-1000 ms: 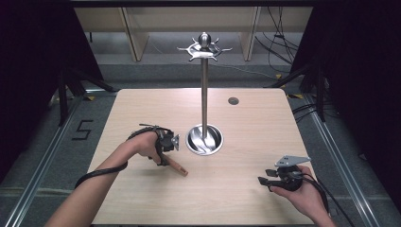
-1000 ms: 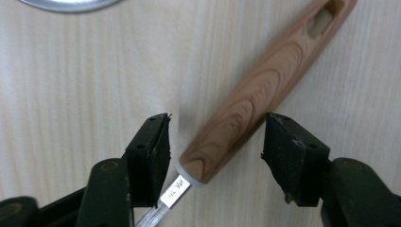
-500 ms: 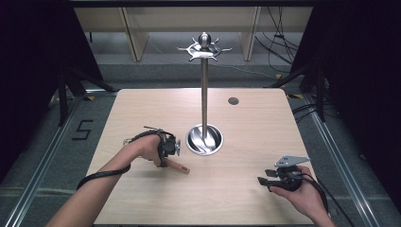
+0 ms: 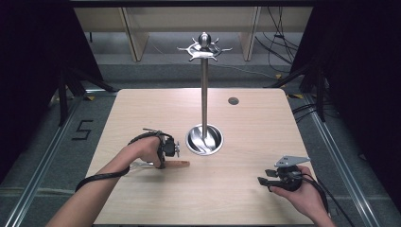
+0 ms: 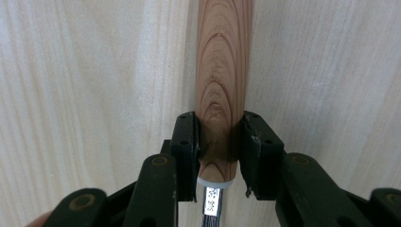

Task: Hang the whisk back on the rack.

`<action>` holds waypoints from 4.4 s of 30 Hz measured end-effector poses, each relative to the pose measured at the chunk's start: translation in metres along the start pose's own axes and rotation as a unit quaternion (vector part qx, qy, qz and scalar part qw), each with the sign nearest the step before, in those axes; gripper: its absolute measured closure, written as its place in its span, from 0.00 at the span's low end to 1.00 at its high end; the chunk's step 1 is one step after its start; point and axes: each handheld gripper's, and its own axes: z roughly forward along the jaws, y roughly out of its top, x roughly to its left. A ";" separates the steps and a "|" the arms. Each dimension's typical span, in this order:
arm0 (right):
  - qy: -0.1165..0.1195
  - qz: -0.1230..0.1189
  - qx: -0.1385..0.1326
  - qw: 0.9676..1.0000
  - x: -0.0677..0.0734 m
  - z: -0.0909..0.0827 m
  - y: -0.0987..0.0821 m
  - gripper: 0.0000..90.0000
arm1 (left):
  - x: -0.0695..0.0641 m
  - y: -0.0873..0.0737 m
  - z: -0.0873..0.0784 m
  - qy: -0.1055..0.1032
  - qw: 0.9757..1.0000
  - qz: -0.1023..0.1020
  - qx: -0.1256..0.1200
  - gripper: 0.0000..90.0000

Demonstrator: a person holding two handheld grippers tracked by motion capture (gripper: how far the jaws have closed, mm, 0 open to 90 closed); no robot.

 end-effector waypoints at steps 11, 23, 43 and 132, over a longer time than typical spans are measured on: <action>0.002 -0.003 0.007 1.000 0.000 -0.001 0.001 0.59 | 0.000 -0.013 -0.005 0.010 0.999 -0.034 -0.034 0.76; 0.000 0.003 0.001 1.000 0.001 0.001 0.001 0.59 | -0.003 -0.027 -0.022 0.029 0.996 -0.057 -0.068 0.76; -0.002 0.004 0.001 1.000 0.002 0.000 0.001 0.59 | -0.015 -0.066 -0.056 0.069 0.970 -0.130 -0.196 0.76; -0.008 -0.009 -0.016 1.000 0.001 0.004 -0.001 0.58 | -0.095 -0.052 -0.128 0.294 0.664 -0.431 -0.536 0.76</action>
